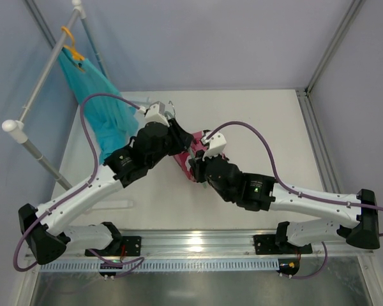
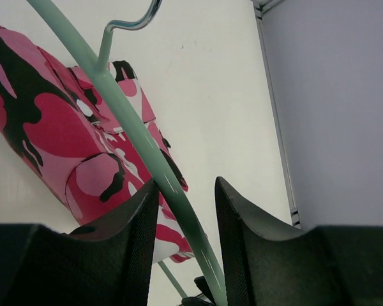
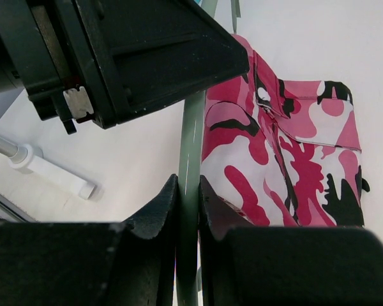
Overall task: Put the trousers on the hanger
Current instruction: Pass the hanger from the left arm to the right
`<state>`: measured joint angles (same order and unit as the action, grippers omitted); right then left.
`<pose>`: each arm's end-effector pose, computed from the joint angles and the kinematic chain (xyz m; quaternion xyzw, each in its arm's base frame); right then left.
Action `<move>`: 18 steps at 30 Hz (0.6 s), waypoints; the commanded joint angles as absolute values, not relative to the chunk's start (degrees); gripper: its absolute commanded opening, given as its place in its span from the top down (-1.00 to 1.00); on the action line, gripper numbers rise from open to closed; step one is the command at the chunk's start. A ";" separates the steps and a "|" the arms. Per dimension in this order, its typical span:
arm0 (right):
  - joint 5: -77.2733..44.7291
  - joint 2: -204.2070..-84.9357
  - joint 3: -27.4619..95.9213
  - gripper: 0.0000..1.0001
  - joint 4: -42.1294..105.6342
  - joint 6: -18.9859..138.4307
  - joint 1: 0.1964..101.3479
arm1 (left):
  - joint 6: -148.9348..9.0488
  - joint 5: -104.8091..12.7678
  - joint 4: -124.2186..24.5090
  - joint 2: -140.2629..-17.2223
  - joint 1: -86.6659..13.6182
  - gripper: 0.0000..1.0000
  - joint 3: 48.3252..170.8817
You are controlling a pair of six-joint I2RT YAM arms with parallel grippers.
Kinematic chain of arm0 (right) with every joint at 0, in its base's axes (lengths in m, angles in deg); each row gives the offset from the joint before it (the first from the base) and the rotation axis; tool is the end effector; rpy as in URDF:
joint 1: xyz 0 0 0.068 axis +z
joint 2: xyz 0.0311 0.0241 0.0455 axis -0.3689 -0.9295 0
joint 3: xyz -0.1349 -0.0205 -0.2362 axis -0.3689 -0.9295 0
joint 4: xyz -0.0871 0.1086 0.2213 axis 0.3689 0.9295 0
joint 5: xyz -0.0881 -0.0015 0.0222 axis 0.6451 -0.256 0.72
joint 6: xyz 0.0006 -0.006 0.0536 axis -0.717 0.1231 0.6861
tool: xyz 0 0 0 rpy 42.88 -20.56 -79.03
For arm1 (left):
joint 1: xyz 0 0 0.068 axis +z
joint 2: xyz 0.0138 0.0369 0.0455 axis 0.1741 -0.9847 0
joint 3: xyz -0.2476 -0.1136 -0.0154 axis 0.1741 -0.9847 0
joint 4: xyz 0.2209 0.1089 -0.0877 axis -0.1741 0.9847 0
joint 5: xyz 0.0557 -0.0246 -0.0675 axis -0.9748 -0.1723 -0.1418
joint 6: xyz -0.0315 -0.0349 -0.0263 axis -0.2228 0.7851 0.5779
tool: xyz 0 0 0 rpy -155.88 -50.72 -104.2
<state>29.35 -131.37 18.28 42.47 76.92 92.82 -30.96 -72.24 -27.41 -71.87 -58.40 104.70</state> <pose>0.1072 0.2464 0.3484 -0.1368 0.7828 0.2237 0.5643 0.1875 -0.1944 0.3741 -0.1033 0.8152 -0.3381 0.4589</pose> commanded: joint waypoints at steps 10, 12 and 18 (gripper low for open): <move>31.19 -129.41 14.85 0.92 33.71 76.90 93.19 | -25.63 -70.02 -35.88 -70.13 -58.63 0.17 102.12; 31.01 -129.06 13.53 0.92 33.36 77.51 93.19 | -25.62 -69.84 -37.55 -70.05 -58.37 0.31 101.51; 29.16 -129.41 12.12 0.92 32.39 78.75 93.19 | -26.33 -69.40 -42.65 -68.82 -58.36 1.00 100.81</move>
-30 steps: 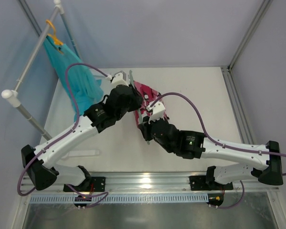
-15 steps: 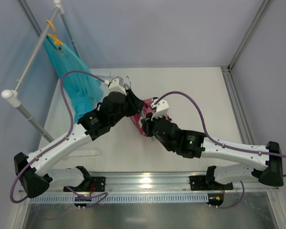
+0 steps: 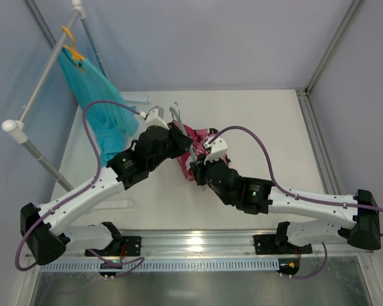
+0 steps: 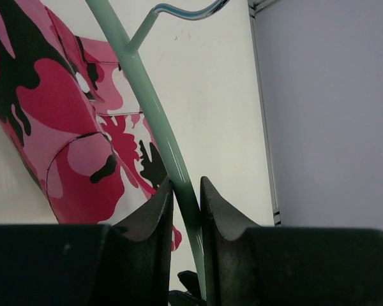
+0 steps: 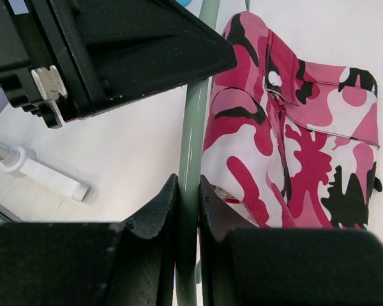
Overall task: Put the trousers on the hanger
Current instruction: Pass the hanger from the left arm to the right
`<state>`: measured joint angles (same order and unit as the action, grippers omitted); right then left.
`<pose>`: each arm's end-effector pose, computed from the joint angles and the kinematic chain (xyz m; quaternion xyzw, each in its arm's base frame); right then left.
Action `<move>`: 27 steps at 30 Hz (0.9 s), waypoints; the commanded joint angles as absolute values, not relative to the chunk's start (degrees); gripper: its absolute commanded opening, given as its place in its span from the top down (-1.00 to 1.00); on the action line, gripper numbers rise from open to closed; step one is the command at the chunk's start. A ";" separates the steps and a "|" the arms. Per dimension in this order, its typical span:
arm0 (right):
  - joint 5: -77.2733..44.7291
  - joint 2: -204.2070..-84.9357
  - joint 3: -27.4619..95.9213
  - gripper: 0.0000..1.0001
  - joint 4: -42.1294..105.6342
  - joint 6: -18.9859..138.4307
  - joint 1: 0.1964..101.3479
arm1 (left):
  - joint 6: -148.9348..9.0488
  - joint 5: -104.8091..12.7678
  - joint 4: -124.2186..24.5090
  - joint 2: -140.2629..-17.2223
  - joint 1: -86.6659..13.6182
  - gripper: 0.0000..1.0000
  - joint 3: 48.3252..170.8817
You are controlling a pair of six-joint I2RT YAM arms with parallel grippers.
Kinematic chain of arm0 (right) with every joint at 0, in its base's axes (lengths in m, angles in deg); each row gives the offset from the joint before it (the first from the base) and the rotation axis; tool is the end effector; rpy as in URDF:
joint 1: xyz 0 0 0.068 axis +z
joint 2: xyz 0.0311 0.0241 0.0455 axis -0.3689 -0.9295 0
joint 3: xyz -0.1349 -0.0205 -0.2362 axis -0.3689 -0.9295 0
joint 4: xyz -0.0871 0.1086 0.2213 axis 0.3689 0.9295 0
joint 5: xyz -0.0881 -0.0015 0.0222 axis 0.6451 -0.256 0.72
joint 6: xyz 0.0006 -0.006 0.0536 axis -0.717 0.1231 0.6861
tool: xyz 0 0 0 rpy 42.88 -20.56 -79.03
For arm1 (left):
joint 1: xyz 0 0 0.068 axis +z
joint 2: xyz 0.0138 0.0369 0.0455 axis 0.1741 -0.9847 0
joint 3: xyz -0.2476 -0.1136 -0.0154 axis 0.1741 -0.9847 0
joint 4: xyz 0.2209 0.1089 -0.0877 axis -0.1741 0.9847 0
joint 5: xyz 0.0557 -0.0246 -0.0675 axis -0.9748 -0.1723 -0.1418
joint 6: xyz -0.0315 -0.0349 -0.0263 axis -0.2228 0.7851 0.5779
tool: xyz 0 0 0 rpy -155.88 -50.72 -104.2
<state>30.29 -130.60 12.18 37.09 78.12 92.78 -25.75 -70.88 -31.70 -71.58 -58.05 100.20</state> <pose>0.1070 0.2439 0.3239 -0.1232 0.7838 0.2243 0.5658 0.1897 -0.1956 0.3554 -0.1363 0.8107 -0.3645 0.4374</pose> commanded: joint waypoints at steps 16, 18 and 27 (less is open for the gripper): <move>21.16 -125.29 12.49 0.53 37.66 80.85 93.10 | -27.47 -83.19 -21.22 -53.27 -62.14 0.99 98.35; 23.17 -121.95 11.51 0.43 38.79 82.17 93.10 | -26.68 -85.82 -16.93 -50.03 -62.84 0.99 97.56; 30.48 -118.25 15.19 -0.60 49.78 85.68 92.66 | -27.12 -91.37 -2.59 -39.29 -62.85 0.99 98.08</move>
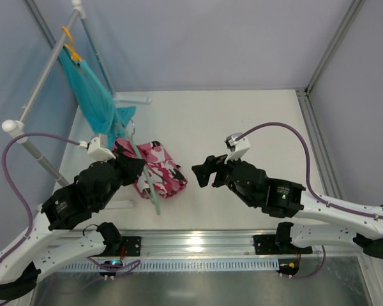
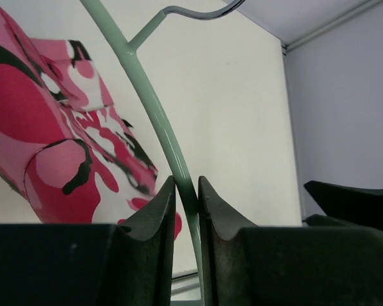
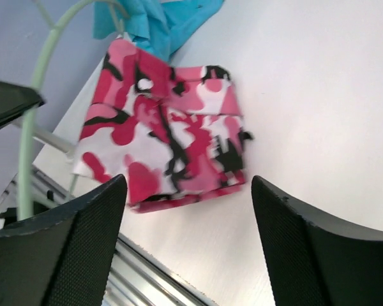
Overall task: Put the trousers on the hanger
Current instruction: Pass the hanger from the left arm to the right
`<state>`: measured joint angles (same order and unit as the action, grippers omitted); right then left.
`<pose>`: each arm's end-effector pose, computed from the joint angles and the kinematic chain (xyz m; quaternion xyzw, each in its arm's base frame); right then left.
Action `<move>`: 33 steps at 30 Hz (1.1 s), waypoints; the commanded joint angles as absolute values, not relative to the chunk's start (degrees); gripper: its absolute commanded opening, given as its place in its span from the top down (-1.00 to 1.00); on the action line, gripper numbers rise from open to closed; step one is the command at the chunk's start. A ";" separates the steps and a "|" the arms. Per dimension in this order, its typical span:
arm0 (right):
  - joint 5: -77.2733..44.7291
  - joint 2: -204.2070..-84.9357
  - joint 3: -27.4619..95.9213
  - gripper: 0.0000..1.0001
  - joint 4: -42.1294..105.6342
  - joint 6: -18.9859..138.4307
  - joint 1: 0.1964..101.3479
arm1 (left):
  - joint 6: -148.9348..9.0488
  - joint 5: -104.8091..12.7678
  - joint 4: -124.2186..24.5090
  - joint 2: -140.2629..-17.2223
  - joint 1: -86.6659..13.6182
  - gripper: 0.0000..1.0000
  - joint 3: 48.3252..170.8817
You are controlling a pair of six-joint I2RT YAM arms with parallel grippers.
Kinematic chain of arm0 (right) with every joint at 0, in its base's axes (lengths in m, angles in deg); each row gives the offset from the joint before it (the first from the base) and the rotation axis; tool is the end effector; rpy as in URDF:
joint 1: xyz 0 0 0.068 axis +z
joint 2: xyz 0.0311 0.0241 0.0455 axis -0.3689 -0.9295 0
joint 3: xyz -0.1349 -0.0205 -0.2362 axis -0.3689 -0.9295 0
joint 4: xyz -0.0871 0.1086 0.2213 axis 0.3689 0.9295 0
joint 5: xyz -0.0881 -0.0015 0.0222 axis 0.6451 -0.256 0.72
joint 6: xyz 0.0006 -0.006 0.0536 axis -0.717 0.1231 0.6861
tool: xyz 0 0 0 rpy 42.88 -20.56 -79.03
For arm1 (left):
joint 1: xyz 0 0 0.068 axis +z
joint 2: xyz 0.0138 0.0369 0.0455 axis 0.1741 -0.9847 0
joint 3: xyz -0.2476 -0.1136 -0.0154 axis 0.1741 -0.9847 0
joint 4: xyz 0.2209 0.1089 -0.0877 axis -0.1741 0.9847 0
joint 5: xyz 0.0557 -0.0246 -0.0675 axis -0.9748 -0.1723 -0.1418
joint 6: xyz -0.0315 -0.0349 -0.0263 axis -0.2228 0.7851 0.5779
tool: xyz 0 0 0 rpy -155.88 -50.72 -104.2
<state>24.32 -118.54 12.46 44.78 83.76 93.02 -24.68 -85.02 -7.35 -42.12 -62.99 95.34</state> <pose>0.0872 0.1979 0.3583 -0.1008 0.7727 0.3143 0.5422 0.0889 -0.0876 0.3779 -0.1764 0.7905 -0.3195 0.4919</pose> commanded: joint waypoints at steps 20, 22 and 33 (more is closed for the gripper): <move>29.78 -122.64 17.40 -0.81 53.22 89.64 91.61 | -26.06 -92.69 7.00 -30.41 -62.85 0.99 101.86; 29.60 -122.73 17.22 -0.83 53.22 90.00 91.43 | -25.63 -93.39 9.36 -29.18 -62.85 1.00 101.95; 15.98 -133.87 24.48 -0.87 43.12 90.87 91.43 | -25.18 -92.17 7.80 -23.55 -62.85 0.99 100.28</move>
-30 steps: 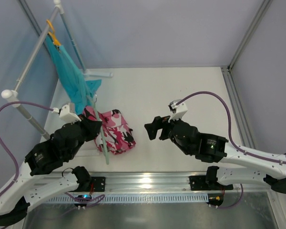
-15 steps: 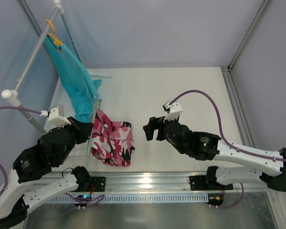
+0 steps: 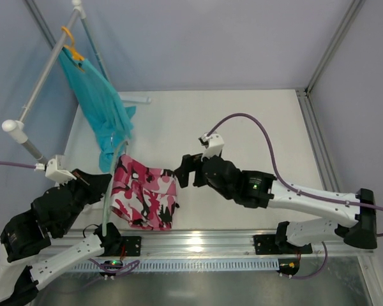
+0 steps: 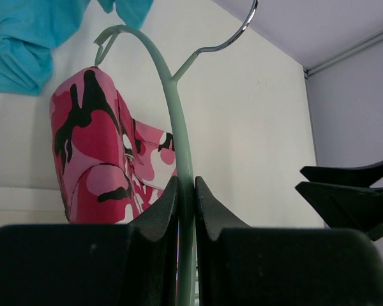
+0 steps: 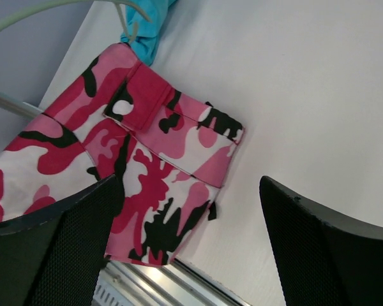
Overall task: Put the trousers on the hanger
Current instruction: Pass the hanger from the left arm to the right
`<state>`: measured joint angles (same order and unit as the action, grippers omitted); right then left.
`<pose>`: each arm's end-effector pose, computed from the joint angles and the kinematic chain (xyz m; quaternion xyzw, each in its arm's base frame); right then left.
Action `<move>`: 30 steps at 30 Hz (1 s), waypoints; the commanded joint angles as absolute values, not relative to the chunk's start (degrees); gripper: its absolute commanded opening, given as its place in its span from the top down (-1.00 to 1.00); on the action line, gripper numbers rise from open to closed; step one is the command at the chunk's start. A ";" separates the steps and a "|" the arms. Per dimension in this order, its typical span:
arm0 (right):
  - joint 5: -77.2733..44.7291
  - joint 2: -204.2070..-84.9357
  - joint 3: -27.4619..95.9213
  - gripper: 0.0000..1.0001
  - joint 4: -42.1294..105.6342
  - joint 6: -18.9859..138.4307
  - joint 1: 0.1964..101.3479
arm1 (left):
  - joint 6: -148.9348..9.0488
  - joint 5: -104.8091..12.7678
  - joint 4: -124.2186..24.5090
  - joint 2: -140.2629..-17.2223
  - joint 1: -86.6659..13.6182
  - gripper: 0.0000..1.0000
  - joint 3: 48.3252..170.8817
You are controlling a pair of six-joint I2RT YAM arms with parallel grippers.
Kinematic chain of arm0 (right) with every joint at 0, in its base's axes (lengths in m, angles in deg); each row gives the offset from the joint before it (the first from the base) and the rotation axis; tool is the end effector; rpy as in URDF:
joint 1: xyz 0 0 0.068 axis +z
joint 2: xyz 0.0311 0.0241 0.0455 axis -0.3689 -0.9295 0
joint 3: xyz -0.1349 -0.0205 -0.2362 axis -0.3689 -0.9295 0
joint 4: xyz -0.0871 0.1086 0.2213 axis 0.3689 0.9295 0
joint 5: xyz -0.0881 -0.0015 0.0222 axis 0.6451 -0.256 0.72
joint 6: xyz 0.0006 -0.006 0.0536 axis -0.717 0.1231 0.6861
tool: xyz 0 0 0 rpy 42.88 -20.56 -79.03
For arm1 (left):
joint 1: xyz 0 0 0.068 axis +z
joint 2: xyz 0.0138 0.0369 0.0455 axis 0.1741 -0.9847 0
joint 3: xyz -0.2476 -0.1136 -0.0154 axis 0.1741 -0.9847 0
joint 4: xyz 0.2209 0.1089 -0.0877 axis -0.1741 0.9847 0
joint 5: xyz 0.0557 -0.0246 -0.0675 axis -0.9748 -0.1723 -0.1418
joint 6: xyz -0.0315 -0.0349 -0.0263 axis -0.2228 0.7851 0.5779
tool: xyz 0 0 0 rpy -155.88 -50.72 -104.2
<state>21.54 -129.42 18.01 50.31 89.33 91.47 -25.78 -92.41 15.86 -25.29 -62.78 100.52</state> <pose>0.1055 0.2350 0.3410 -0.1022 0.8227 0.2790 0.4847 0.0263 0.0018 0.3795 -0.2019 0.7808 -0.2676 0.5272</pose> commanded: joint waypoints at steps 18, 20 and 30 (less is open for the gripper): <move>-5.11 -154.45 28.12 -0.39 14.38 125.50 85.45 | -27.56 -85.66 -0.99 -23.02 -62.85 0.99 92.81; -5.91 -156.21 28.29 -0.39 13.58 127.61 85.54 | -27.56 -85.31 -2.48 -23.02 -62.85 1.00 92.11; -7.22 -161.75 33.56 -0.22 11.82 129.82 86.42 | -28.52 -84.43 -4.86 -24.61 -62.85 0.99 91.31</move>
